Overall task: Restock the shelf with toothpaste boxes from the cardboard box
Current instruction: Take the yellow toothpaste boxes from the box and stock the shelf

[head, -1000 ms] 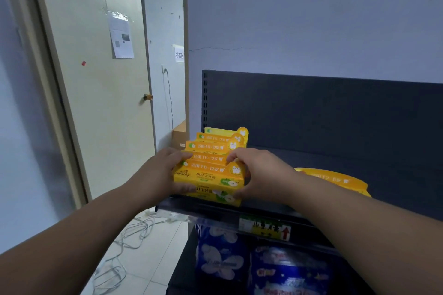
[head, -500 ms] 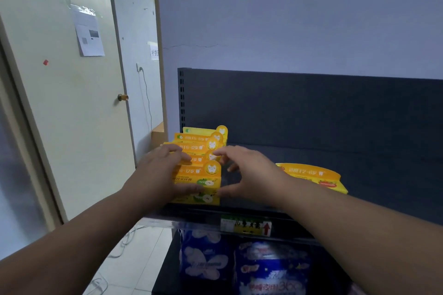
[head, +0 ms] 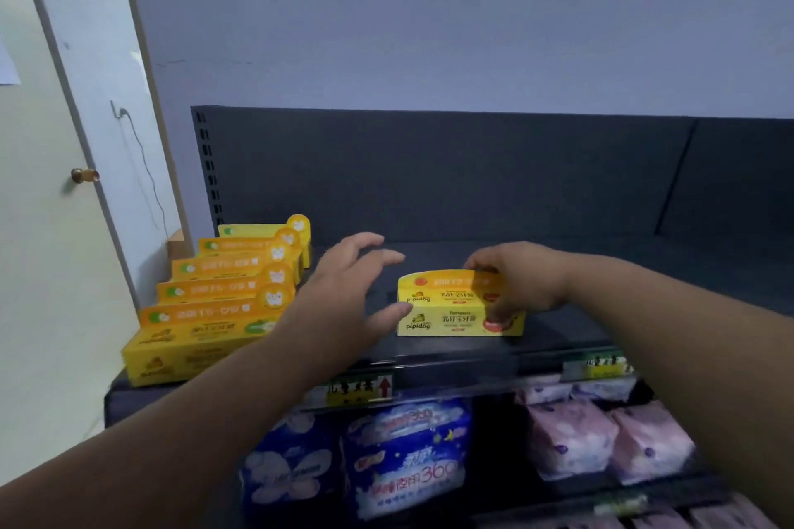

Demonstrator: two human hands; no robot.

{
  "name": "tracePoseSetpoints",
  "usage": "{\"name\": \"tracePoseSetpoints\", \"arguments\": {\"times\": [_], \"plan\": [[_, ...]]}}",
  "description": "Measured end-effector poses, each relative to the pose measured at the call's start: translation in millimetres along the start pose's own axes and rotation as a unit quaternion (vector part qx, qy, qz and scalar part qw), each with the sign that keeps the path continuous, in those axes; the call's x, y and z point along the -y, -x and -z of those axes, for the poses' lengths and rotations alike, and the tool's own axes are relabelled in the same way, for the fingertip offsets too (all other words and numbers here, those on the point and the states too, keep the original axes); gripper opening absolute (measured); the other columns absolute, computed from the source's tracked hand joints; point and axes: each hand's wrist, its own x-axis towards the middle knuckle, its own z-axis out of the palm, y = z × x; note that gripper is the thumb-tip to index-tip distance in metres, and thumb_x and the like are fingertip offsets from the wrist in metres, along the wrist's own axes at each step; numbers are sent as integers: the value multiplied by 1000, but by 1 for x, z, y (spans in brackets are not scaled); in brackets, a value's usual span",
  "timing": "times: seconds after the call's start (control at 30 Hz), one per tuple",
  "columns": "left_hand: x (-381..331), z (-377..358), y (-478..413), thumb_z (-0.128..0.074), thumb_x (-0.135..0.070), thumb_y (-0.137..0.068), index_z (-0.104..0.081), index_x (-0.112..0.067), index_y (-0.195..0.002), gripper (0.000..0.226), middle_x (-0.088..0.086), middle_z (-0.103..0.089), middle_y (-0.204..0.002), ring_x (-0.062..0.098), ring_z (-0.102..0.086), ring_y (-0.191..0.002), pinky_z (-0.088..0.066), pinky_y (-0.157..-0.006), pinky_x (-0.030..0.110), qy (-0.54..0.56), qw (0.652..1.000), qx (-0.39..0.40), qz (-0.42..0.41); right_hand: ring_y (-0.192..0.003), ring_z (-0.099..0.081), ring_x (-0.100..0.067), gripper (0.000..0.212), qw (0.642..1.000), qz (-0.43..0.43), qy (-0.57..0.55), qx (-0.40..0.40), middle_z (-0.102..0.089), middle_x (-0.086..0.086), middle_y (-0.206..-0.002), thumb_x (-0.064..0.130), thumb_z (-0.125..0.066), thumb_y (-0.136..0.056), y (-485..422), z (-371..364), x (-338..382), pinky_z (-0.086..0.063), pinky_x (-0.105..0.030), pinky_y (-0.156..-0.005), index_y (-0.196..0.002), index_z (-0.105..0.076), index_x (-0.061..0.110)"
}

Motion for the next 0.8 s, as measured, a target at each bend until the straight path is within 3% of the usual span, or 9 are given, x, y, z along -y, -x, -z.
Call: {"name": "tracePoseSetpoints", "arguments": {"times": [0.1,0.2,0.33,0.5,0.57,0.67,0.8], "plan": [[-20,-24,-10,-62,-42,-88,-28,-32,-146,69,-14,-22,-151,5,-24,-137,-22,-107,20,21,998,57,23,-101,-57,-19,55,1000,-10,-14,-10,-59,5,-113,27,-80,-77,12,0,-20,-49,-33,-87,-125,-52,32],[-39,-49,-21,-63,-39,-89,-19,-27,-150,76,-6,-30,-151,11,-33,-135,-27,-109,26,44,991,115,51,-99,-59,-18,52,999,-21,-35,-19,-62,5,-110,25,-80,-76,22,-2,-42,-50,-34,-88,-121,-54,31],[-66,-77,-36,-62,-31,-91,-23,-29,-148,69,-3,-52,-133,15,-53,-115,-43,-99,32,71,985,129,84,-95,-59,-16,49,998,-29,-50,-36,-63,8,-103,21,-80,-75,37,-5,-74,-49,-29,-81,-115,-55,32],[-95,-100,-53,-58,-26,-94,-28,-28,-146,60,0,-57,-122,18,-54,-107,-42,-90,29,54,986,128,97,-94,-59,-16,53,990,-38,-106,-82,-62,6,-107,19,-80,-76,50,-15,-111,-53,-31,-82,-121,-54,30],[-100,-102,-59,-56,-26,-95,-28,-28,-147,59,3,-56,-126,21,-52,-112,-40,-89,30,30,985,135,106,-100,-60,-16,56,982,-37,-155,-100,-62,4,-116,17,-79,-79,57,-20,-124,-54,-34,-88,-127,-53,29],[-102,-101,-65,-55,-25,-95,-28,-26,-148,59,5,-55,-134,24,-53,-118,-41,-93,31,15,980,143,138,-124,-51,-18,62,981,-12,-157,-114,-52,3,-139,17,-70,-87,75,-23,-146,-43,-31,-102,-141,-43,26],[-101,-99,-63,-55,-27,-95,-30,-30,-147,57,2,-55,-135,22,-55,-116,-43,-91,31,10,972,147,182,-128,-47,-17,59,976,2,-173,-129,-49,3,-142,18,-68,-90,105,-28,-177,-39,-30,-105,-142,-42,27]]}}
